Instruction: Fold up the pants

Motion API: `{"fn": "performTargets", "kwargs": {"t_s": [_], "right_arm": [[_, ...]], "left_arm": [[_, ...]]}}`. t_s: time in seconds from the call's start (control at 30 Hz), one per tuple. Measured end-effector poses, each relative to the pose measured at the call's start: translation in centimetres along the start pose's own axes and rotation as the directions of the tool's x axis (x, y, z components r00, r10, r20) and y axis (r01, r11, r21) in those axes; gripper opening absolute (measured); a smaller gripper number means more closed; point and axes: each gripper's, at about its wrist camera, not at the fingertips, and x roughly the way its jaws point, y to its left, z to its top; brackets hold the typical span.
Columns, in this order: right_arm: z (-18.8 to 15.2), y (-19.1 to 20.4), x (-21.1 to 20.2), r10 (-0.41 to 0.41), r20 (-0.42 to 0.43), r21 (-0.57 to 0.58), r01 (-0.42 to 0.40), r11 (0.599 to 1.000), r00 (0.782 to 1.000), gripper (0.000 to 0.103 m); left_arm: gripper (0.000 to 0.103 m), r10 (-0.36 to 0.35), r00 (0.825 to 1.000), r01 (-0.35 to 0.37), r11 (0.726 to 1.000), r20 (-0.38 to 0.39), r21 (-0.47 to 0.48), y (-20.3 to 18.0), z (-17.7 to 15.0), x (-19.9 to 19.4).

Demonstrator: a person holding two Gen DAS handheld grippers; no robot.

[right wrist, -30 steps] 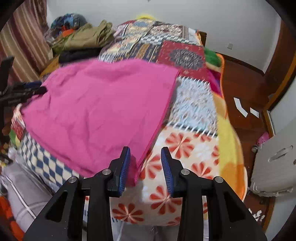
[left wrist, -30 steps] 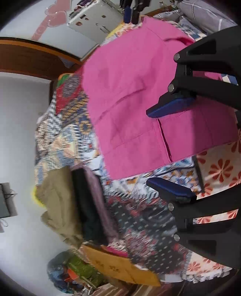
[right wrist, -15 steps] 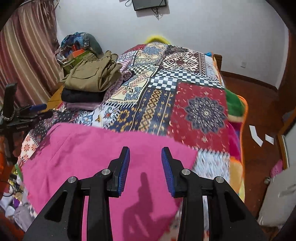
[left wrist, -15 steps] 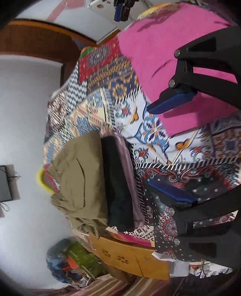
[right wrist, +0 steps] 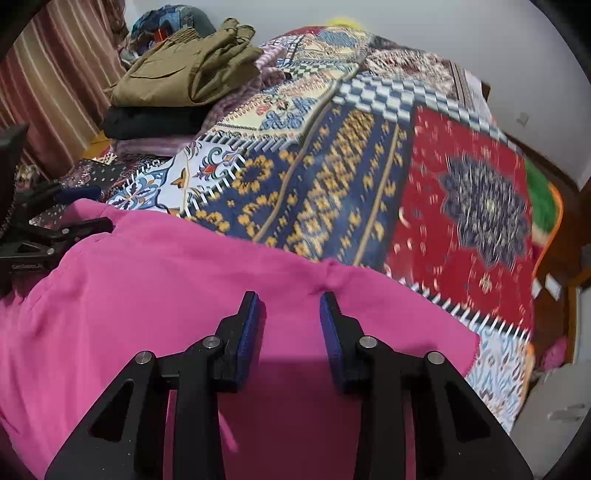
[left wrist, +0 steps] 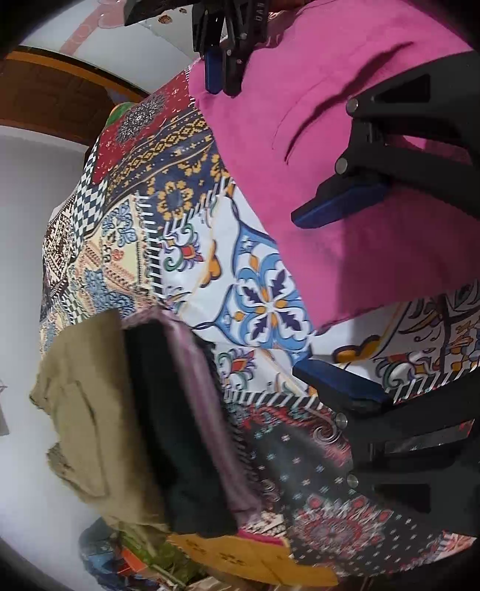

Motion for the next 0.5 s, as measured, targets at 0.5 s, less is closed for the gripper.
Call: {"fn": "performTargets", "kwargs": {"t_s": [0.5], "right_arm": [[-4.3, -6.6, -5.5, -0.217, 0.002, 0.136, 0.214, 0.967, 0.976, 0.032]], "left_arm": [[0.081, 0.031, 0.999, -0.030, 0.999, 0.012, -0.024, 0.5, -0.4, -0.5]]}}
